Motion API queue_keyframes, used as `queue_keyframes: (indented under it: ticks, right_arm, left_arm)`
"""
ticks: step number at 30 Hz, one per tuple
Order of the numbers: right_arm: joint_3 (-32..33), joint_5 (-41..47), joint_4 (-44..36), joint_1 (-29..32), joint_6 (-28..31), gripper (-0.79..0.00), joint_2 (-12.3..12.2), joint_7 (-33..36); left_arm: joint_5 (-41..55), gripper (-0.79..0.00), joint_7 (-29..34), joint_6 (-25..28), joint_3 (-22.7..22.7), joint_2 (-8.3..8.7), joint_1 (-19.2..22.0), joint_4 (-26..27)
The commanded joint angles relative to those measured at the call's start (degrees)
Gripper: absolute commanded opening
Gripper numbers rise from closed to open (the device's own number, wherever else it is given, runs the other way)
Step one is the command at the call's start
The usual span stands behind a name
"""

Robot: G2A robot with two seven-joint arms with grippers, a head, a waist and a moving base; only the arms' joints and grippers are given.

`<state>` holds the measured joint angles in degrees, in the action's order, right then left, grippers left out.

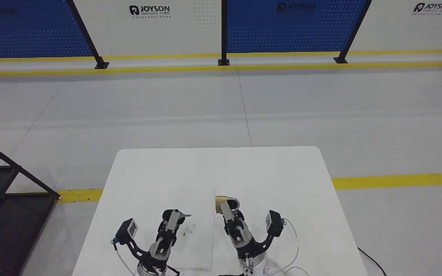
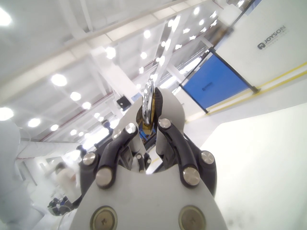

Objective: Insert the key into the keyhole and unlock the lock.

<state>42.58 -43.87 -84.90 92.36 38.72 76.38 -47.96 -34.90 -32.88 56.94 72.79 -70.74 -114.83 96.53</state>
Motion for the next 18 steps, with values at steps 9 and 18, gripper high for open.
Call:
queue_keyframes:
  ticks: [9, 18]
  right_arm:
    - [-3.3, 6.1, 4.5, -4.4, 8.1, -0.785, 1.8, -0.3]
    - [-4.2, 1.0, 6.9, -5.6, 5.2, -0.785, 2.7, -5.2]
  left_arm:
    - [4.5, -0.785, -5.1, 0.2, -5.8, -1.86, 2.0, 0.0]
    - [1.1, -0.785, -8.3, -2.6, -8.8, -3.33, 3.0, -1.3]
